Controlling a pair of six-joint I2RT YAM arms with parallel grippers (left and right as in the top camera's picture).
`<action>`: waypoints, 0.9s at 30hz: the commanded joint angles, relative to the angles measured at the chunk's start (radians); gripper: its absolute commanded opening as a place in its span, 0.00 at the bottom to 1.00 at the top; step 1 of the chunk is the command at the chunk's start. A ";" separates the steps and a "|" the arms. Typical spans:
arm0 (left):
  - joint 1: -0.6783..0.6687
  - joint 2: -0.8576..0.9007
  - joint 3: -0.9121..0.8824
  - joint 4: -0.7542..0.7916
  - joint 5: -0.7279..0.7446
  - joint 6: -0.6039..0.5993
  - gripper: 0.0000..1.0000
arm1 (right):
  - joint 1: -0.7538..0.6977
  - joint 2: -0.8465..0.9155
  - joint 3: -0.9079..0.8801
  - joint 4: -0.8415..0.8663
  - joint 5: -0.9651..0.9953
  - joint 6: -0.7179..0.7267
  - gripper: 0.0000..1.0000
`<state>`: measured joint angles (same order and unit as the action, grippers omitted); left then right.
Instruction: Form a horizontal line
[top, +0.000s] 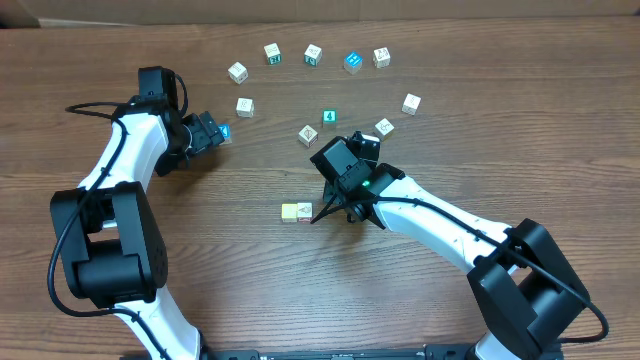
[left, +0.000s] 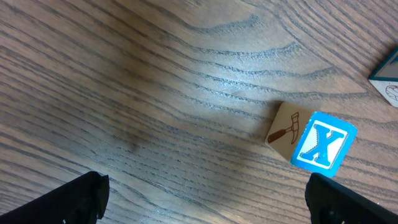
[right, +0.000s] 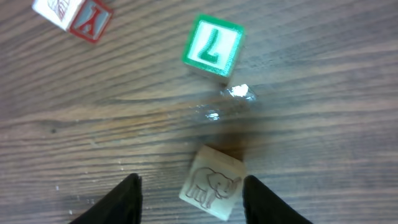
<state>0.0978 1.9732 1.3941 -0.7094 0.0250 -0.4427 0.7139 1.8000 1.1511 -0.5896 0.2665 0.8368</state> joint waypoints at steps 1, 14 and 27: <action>-0.006 0.011 0.016 0.004 -0.007 0.001 1.00 | -0.003 -0.003 -0.021 -0.001 0.041 0.126 0.45; -0.006 0.011 0.016 0.004 -0.007 0.001 1.00 | -0.003 0.008 -0.039 0.032 0.058 0.148 0.45; -0.006 0.011 0.016 0.004 -0.007 0.001 0.99 | -0.003 0.041 -0.039 0.042 0.053 0.148 0.44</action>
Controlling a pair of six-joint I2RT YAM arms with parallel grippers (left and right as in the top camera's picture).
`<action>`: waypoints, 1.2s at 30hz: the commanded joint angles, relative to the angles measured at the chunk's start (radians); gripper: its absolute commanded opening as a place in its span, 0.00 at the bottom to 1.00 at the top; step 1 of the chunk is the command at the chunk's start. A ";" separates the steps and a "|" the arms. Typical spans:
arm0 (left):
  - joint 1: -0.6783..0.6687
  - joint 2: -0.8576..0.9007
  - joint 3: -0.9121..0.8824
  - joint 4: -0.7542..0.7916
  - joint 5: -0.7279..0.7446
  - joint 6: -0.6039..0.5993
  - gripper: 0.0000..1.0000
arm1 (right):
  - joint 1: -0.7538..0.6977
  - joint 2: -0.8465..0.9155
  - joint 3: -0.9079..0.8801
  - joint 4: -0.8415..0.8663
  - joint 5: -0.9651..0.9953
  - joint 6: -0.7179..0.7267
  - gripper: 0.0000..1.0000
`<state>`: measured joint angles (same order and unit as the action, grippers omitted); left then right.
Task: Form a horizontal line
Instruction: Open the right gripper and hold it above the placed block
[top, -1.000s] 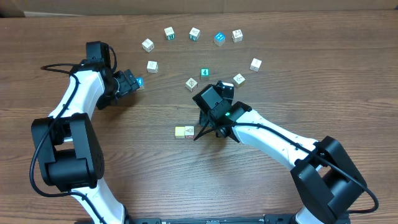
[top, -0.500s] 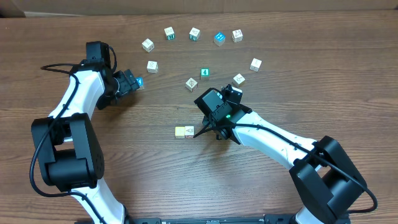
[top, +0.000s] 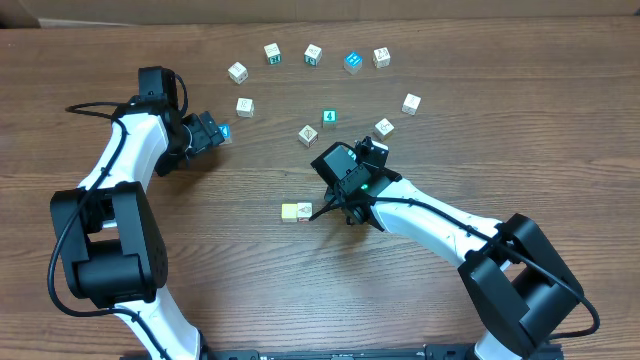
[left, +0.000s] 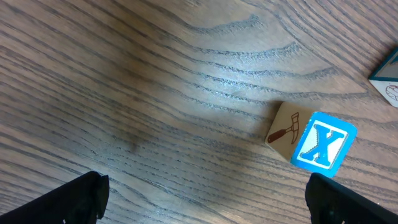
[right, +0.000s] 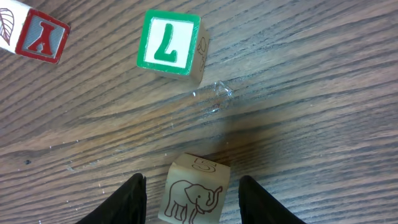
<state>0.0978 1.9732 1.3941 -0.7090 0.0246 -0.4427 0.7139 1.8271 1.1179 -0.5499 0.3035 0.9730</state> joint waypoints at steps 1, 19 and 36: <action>-0.006 0.011 0.016 0.003 -0.006 0.001 1.00 | -0.003 0.014 -0.005 0.003 0.013 0.011 0.42; -0.006 0.011 0.016 0.003 -0.006 0.001 1.00 | -0.002 0.016 -0.006 -0.015 -0.017 0.012 0.40; -0.006 0.011 0.016 0.003 -0.006 0.001 1.00 | -0.002 0.016 -0.006 -0.035 -0.061 0.014 0.37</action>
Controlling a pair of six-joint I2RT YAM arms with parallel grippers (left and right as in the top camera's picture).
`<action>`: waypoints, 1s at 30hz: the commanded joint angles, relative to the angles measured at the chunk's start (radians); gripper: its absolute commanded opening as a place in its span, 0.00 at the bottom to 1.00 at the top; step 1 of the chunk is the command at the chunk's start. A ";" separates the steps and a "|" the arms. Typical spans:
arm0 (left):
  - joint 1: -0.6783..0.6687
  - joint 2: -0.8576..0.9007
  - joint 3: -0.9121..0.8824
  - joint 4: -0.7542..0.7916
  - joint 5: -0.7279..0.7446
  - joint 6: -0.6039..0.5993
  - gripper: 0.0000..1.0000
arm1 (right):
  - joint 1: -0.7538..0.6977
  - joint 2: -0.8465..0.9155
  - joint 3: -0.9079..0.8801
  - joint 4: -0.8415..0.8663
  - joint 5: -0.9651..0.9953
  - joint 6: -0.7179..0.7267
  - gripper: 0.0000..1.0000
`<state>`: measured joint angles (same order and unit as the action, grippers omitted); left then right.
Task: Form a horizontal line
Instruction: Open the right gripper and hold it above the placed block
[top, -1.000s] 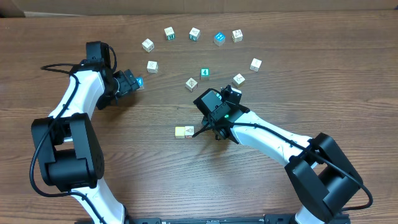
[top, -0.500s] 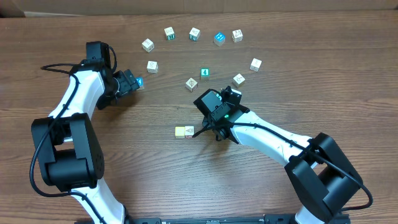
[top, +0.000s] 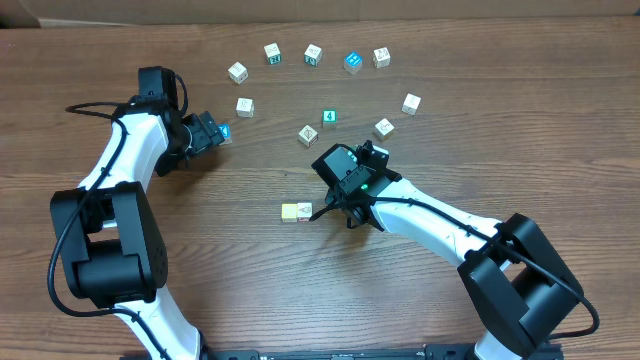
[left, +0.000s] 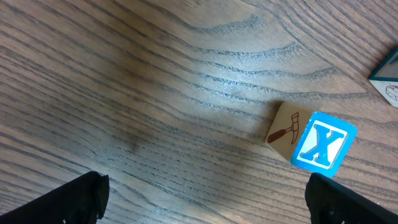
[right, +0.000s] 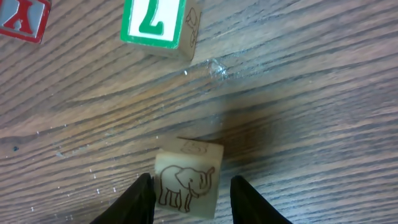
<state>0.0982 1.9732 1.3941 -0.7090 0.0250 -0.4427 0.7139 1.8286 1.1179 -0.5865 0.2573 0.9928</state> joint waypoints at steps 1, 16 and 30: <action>-0.007 0.011 0.016 0.003 -0.007 0.001 1.00 | -0.002 0.014 -0.006 0.002 -0.016 -0.006 0.37; -0.007 0.011 0.016 0.003 -0.007 0.001 1.00 | -0.003 0.014 -0.006 0.080 0.037 -0.153 0.49; -0.007 0.011 0.016 0.003 -0.007 0.001 1.00 | -0.002 0.016 -0.006 0.075 0.036 -0.183 0.42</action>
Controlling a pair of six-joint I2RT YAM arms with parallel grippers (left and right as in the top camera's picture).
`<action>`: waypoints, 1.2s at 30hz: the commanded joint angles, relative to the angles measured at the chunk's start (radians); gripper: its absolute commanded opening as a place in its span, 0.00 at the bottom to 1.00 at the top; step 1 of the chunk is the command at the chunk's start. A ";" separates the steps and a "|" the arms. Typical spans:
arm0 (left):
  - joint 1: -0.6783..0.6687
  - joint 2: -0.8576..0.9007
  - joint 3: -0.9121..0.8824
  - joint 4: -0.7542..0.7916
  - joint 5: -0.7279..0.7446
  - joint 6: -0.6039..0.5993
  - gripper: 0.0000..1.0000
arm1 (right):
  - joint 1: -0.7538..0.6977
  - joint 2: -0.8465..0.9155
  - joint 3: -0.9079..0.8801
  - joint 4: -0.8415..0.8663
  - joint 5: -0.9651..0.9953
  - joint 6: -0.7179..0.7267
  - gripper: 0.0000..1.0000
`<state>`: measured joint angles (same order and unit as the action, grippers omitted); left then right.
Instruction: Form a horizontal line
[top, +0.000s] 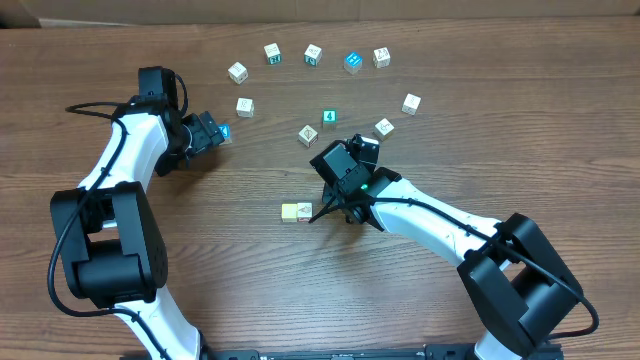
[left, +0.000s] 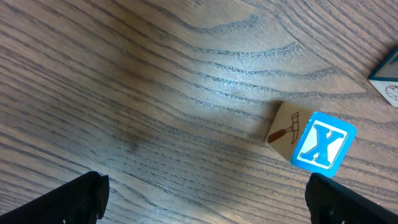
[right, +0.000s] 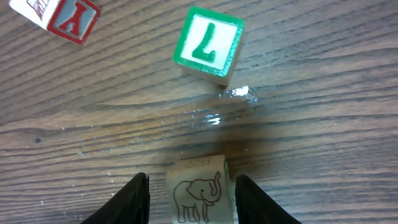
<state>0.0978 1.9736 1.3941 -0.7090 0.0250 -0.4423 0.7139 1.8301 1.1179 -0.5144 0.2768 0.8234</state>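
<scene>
A pale block with an elephant drawing (right: 199, 194) lies between the fingers of my right gripper (right: 190, 184). The jaws stand open, a little gap showing on each side. Just beyond it are a green-faced block (right: 208, 45) and a red Y block (right: 65, 15). Overhead, the gripper hides the elephant block, and the green block (top: 329, 117) lies ahead of the right wrist (top: 345, 170). A yellow block (top: 291, 211) and a pale block (top: 305, 211) sit side by side. My left gripper (left: 205, 202) is open, short of a blue X block (left: 323, 148).
Several more letter blocks lie in an arc across the far half of the wooden table (top: 500, 150), from one at the left (top: 237, 71) to one at the right (top: 411, 103). Another block's corner (left: 388, 74) shows at the left wrist view's right edge.
The right gripper has turned and drawn back a little. The elephant block now sits square between its fingers instead of tilted, and the green block shows whole. The left arm has not moved.
The right gripper stood open around the elephant block throughout. First the block lay turned, close to the right finger. Then it was nearer the middle, still tilted, as the wrist turned. Now it lies straight between the fingers. The left gripper stayed open by the blue X block.
</scene>
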 joint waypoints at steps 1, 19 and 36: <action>-0.006 0.011 0.016 0.003 -0.007 0.001 1.00 | -0.002 0.018 -0.006 0.003 0.017 -0.014 0.42; -0.006 0.011 0.016 0.003 -0.007 0.001 0.99 | -0.003 0.033 -0.003 0.010 -0.033 -0.014 0.28; -0.006 0.011 0.016 0.003 -0.007 0.001 1.00 | -0.002 0.032 0.055 -0.111 -0.234 -0.049 0.28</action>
<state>0.0978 1.9732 1.3941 -0.7094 0.0250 -0.4423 0.7128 1.8580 1.1595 -0.6216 0.0967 0.7891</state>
